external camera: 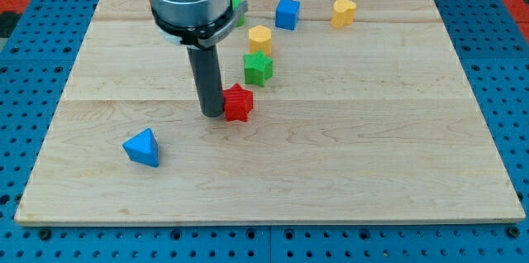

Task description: Place the triangle to the bottom left of the red star

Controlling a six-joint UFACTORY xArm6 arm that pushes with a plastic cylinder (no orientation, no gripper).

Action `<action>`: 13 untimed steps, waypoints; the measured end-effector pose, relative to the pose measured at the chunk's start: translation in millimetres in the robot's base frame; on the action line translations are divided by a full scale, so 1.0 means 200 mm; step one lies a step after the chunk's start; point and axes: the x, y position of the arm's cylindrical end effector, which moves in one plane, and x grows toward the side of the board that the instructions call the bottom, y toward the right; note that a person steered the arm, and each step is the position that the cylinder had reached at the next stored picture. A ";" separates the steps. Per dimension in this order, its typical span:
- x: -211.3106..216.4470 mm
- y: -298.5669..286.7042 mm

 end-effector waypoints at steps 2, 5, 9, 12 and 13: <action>0.00 0.08; 0.32 -0.84; 0.47 -0.74; 0.48 -0.29; 0.57 -0.24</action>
